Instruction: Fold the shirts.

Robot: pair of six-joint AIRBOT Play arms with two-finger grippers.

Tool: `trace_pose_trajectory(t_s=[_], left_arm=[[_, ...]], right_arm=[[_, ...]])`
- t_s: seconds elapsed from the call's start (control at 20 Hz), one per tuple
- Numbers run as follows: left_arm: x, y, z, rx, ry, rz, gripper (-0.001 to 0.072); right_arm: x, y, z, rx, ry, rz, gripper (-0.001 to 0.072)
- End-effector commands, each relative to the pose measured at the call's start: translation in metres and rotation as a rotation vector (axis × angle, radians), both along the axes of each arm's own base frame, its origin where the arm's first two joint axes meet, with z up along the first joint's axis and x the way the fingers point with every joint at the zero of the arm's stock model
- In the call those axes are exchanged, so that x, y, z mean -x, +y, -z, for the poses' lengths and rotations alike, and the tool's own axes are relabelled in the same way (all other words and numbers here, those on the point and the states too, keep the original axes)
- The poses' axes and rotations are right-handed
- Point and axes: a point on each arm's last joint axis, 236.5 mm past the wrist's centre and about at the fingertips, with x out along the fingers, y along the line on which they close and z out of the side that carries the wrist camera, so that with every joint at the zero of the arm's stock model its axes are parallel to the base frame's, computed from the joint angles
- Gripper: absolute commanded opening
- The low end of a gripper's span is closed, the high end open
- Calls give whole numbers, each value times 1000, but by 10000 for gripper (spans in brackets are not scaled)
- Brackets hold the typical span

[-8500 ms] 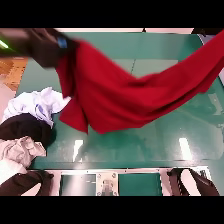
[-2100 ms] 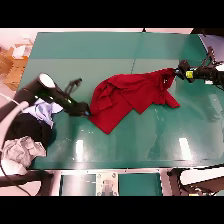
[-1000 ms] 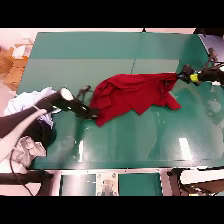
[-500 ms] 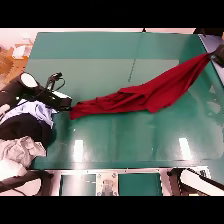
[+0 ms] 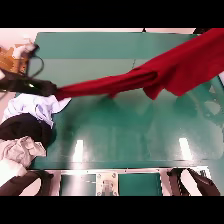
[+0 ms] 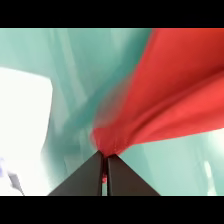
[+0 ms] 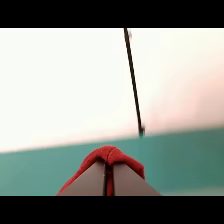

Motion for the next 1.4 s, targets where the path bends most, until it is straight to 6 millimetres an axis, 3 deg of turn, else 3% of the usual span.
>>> trace_pose_trajectory(t_s=[0.0, 0.1, 0.2, 0.25, 0.35, 0.5, 0.75, 0.85, 0.9, 1.0, 1.05, 1.1, 1.25, 1.35], left_arm=[[11, 4, -88, -11, -236, -9, 21], [20, 6, -102, -25, -254, 0, 22], [19, 6, -93, -26, -236, -2, 21], [16, 7, -87, -23, -235, -10, 21], [5, 9, -71, -16, -244, -37, 21], [-11, 9, -19, 5, -165, -64, 21], [-40, -14, 126, 73, 131, -20, 22], [-43, -19, 176, 90, 239, -18, 21], [-42, -18, 194, 88, 279, -24, 22], [-40, -16, 211, 81, 319, -28, 21], [-39, -16, 212, 81, 324, -27, 22], [-39, -16, 212, 81, 327, -25, 22], [-38, -16, 212, 81, 328, -25, 22], [-38, -17, 212, 82, 328, -25, 22]], right_arm=[[39, 15, -54, 73, -139, 22, 14], [44, 17, -61, 83, -155, 24, 14], [28, 12, -41, 58, -94, 10, 15], [13, 6, -22, 37, -41, 4, 15], [-26, -8, 35, -47, 101, -24, 15], [-88, -20, 169, -221, 388, -73, 15], [-163, 10, 424, -403, 834, -100, 16], [-175, 22, 492, -462, 952, -103, 16], [-177, 23, 512, -491, 990, -102, 16], [-179, 16, 528, -505, 1024, -97, 55], [-181, 5, 522, -515, 1011, -84, 224], [-181, -7, 509, -526, 1000, -84, 338], [-164, -46, 459, -568, 988, -107, 356], [-136, -53, 448, -600, 1016, -114, 356]])
